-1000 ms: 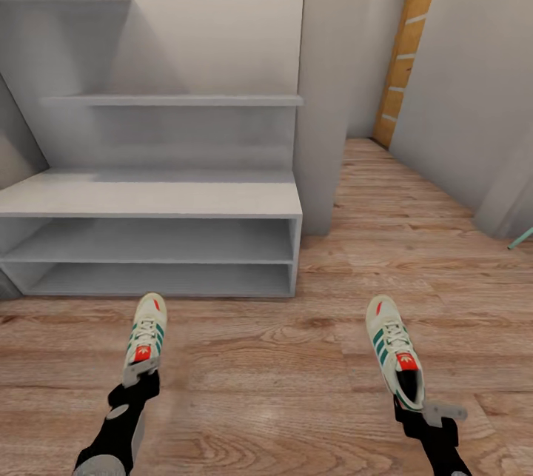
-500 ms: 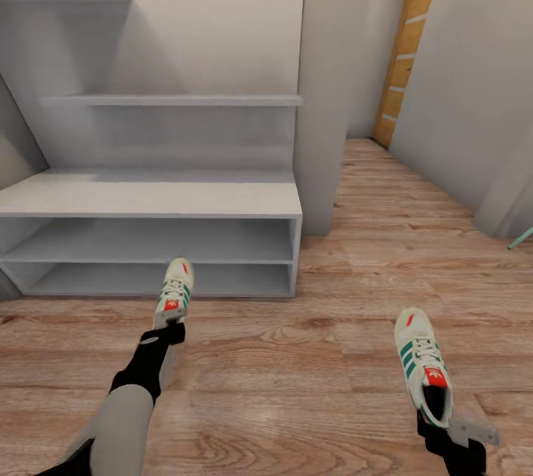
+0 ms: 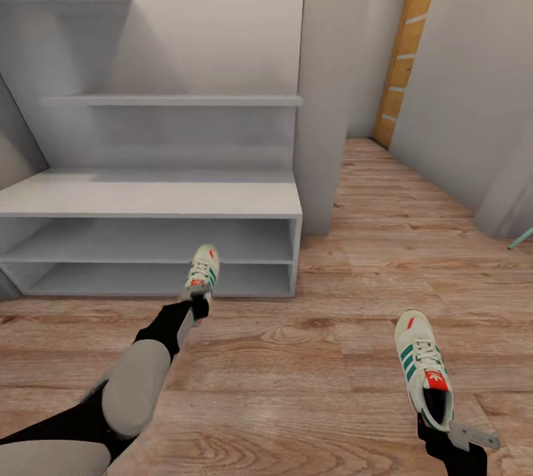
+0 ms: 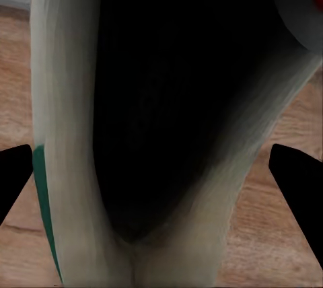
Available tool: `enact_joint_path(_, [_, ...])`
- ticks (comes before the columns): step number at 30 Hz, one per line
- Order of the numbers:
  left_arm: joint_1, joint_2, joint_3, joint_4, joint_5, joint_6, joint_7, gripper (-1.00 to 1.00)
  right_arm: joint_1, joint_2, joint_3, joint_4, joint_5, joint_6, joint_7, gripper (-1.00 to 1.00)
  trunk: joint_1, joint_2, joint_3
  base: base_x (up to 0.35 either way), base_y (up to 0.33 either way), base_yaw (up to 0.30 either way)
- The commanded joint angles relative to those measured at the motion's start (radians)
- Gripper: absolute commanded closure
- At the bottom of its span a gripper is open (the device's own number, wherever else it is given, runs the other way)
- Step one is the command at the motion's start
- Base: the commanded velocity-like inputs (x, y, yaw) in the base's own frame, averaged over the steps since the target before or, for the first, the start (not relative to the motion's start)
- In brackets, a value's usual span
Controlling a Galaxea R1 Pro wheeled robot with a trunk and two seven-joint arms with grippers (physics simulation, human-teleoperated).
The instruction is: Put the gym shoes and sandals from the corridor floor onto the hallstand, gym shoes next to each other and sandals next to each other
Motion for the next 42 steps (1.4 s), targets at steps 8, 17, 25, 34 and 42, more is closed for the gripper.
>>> enact_joint_path(8, [-0.018, 0.005, 0.004, 0.013, -0.011, 0.05, 0.017, 1.0, -0.001, 0.0, -0.002, 0.0, 0.007, -0.003, -0.004, 1.0, 0.0, 0.0, -0.001, 0.0, 0.0, -0.088])
enact_joint_path(17, [-0.022, 0.007, 0.001, 0.008, -0.015, 0.059, 0.016, 1.0, -0.001, 0.0, -0.003, 0.0, 0.007, -0.003, -0.004, 1.0, 0.0, 0.0, -0.001, 0.0, 0.0, -0.282])
enact_joint_path(25, [-0.029, 0.007, -0.005, 0.007, -0.015, 0.06, 0.016, 1.0, -0.001, 0.0, -0.003, -0.001, 0.006, -0.003, -0.004, 1.0, 0.011, -0.021, -0.01, 0.0, 0.0, -0.111])
enact_joint_path(34, [-0.039, 0.007, -0.009, 0.007, -0.016, 0.061, 0.018, 1.0, -0.001, 0.0, -0.002, -0.028, 0.006, -0.003, -0.004, 1.0, 0.022, -0.037, -0.053, 0.0, 0.0, -0.006])
enact_joint_path(42, [-0.045, 0.008, -0.01, 0.006, -0.017, 0.061, 0.02, 1.0, -0.001, 0.0, -0.002, -0.03, 0.006, -0.003, -0.006, 1.0, 0.024, -0.038, -0.084, 0.0, 0.0, 0.0])
